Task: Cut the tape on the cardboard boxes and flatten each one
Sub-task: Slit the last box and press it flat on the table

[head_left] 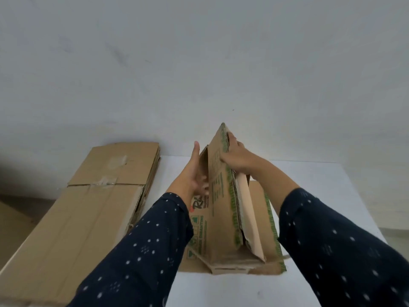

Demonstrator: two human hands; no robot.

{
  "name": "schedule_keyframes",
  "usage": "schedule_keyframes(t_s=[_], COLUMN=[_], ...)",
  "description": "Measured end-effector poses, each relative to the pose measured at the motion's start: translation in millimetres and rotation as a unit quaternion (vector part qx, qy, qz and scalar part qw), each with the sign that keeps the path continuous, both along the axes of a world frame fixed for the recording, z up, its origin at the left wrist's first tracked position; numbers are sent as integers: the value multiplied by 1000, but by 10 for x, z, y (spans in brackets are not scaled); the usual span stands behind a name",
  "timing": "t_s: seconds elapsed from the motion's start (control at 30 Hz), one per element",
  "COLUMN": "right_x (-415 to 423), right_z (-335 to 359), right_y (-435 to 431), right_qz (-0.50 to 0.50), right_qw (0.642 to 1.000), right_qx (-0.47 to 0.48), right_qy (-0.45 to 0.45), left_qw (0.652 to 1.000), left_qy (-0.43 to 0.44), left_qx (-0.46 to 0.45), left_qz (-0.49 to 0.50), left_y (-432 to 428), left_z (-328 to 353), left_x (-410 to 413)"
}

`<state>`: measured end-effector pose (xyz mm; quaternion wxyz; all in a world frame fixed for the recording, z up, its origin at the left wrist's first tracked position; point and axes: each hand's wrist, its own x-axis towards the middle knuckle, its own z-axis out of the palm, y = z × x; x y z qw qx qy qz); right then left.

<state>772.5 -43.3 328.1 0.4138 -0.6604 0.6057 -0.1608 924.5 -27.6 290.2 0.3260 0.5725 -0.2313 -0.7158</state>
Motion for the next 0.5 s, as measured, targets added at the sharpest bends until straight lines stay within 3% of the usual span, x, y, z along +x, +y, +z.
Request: schedule_keyframes(t_s=[0.2,0.37,0.43,0.5], right_x=[14,42,-117,-363], right_z=[-104,-108,-39,-58], right_y=[149,113,47,-25], right_qz=[19,25,2,-52], right_qw=[1000,999,997,996], right_qx=[-17,-14,-5,-7], right_qy=[-12,-30,-83,-67], left_qw=[999,992,991,990], left_qy=[-44,-92,-98,-108], left_qx=[-17,-66,-69,-73], left_qz=[18,-59,-51,-62], left_y=[-530,-704,-748,-804], left_z=[253,387,334,271], left_x=[-68,-232,-198,-120])
